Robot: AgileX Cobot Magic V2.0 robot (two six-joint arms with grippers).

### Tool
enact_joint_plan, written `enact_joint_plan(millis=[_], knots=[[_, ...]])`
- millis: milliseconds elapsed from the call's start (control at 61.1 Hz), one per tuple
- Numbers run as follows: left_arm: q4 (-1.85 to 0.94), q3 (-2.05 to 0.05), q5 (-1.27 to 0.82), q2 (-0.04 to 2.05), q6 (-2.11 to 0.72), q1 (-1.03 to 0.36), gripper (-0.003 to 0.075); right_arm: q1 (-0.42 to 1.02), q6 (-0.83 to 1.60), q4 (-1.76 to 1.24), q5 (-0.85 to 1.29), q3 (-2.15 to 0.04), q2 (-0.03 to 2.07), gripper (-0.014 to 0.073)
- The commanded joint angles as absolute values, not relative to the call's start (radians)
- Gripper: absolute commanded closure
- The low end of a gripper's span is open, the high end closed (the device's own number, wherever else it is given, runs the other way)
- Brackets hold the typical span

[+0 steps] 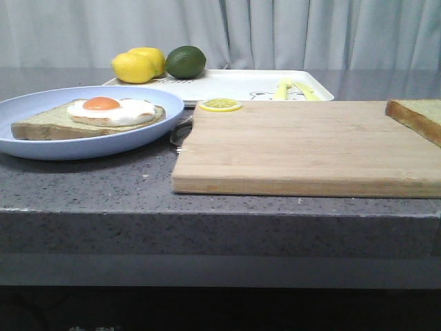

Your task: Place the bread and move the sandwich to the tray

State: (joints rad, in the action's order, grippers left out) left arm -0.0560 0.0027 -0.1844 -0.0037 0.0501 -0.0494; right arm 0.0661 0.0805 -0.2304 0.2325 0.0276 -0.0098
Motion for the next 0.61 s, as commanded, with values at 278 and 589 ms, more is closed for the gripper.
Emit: enact_joint_plan(millis=[278,589], knots=[[-0.063,0.004,-0.105,-0.026,0.059,-0.047,0.0741,0.064,0.082,-0.339,0.062,0.024,-0.022,0.0653],[-0.063,0.004,-0.096,-0.026,0.059,-0.047,0.0741,0.064,0.082,-0.341,0.064,0.024,-0.022,0.0653]])
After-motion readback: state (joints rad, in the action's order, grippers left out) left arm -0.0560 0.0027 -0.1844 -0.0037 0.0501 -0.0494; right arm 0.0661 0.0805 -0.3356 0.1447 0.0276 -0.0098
